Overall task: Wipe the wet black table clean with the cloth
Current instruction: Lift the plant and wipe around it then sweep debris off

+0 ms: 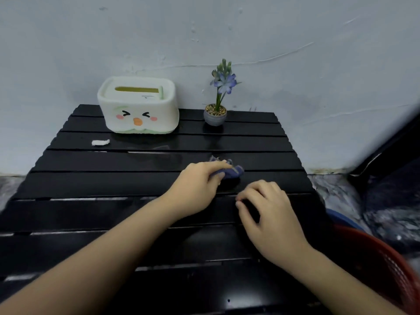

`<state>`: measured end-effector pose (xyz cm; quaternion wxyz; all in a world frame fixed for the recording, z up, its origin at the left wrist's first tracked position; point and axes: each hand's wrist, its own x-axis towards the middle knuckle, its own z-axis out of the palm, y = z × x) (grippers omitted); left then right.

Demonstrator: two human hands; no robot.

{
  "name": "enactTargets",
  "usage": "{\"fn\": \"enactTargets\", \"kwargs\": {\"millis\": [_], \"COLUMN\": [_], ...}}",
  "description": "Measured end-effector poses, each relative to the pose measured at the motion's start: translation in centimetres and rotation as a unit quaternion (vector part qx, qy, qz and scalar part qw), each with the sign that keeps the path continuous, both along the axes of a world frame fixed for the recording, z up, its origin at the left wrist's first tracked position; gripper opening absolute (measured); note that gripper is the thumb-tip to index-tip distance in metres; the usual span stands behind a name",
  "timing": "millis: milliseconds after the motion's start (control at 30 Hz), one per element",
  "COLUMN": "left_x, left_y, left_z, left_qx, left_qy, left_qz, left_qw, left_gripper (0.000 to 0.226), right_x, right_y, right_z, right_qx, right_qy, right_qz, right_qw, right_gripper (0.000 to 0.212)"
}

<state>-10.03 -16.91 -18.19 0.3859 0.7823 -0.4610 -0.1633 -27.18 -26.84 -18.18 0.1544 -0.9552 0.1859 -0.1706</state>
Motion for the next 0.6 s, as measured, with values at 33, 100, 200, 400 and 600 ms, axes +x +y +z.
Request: {"fn": "enactTargets", "kwargs": {"millis": [33, 100, 200, 400, 600], "left_x": [0.2, 0.6, 1.3, 0.2, -10.4], "left_y": [0.3, 1.0, 1.9, 2.6, -1.9], "left_z": [0.6, 1.9, 1.9, -1.5, -1.0], "left_qx": [0.000, -0.021, -0.089, 0.077, 0.031], "left_qy": [0.041, 0.116, 0.082, -0.146, -0.113], "left_qz": [-0.024, -0.043, 0.077, 0.270, 0.183], "left_qw": [0.999, 0.992, 0.990, 0.949, 0.976], "left_gripper": [0.032, 0.029, 0.031, 0.033, 0.043], "right_x": [-0.7, -1.4, -1.8, -4.8, -13.4], "right_y": [0.7, 1.6, 2.4, 4.4, 4.6], "right_z": [0.0, 0.0, 0.3, 1.3, 1.6], "right_qx": [-0.026, -0.061, -0.075, -0.043, -0.004], "right_qy": [0.023, 0.053, 0.080, 0.111, 0.111], "right_qz": [0.015, 0.028, 0.016, -0.005, -0.143], "right_qw": [0.999, 0.996, 0.994, 0.993, 0.983], "right_gripper": [0.015, 0.023, 0.028, 0.042, 0.050]}}
